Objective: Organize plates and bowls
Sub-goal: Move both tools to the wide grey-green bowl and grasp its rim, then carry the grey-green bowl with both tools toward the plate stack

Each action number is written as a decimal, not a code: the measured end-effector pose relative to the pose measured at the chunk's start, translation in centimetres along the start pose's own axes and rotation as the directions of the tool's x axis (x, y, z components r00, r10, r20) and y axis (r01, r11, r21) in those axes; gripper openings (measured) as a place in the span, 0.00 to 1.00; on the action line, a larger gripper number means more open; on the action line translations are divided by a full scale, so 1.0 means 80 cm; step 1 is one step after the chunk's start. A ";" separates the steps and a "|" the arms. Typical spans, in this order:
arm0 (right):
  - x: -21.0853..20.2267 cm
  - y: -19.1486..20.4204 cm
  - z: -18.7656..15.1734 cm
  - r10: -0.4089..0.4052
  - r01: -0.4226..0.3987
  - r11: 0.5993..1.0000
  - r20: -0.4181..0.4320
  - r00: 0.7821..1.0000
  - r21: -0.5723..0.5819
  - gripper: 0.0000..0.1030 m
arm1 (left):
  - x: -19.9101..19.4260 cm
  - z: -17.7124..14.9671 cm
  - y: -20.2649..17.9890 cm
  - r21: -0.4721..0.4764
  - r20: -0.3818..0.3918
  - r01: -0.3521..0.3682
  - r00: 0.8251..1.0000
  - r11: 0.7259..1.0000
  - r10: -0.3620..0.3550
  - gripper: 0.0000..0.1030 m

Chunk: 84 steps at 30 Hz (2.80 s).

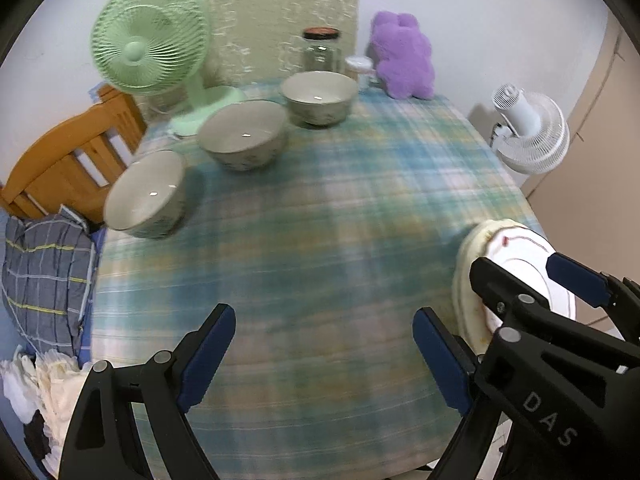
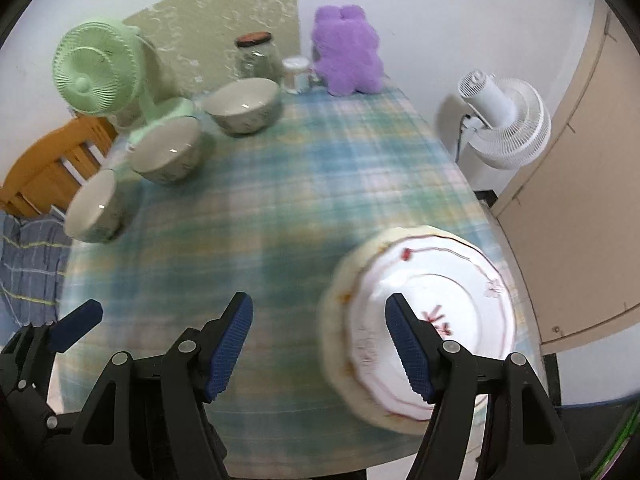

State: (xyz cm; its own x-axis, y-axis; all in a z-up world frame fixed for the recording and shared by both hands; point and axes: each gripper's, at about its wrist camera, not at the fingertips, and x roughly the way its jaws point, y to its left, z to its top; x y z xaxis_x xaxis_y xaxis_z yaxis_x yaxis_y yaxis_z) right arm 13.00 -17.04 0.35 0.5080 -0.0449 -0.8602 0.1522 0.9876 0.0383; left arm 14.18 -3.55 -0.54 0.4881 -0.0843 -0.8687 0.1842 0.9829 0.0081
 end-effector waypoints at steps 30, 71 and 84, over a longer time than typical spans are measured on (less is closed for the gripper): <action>0.072 0.261 0.106 0.119 -0.119 0.993 0.114 0.986 -0.005 0.70 | 0.069 0.103 0.267 -0.094 0.072 -0.098 0.992 0.991 0.105 0.73; 0.194 0.324 0.127 0.118 -0.122 0.991 -0.062 0.991 -0.062 0.17 | 0.175 0.105 0.294 -0.127 -0.090 -0.130 0.989 0.983 0.119 0.26; 0.154 0.244 0.080 0.107 -0.117 0.989 -0.106 0.989 -0.087 0.17 | 0.137 0.053 0.201 -0.149 -0.135 -0.127 0.985 0.981 0.107 0.26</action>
State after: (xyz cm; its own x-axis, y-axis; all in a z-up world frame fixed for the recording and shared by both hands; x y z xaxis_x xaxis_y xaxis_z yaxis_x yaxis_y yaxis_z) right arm 27.67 0.70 -6.24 0.4285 0.0774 -0.9002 0.0176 0.9954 0.0940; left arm 26.11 10.61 -7.86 0.3851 0.0440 -0.9218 -0.0080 0.9990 0.0444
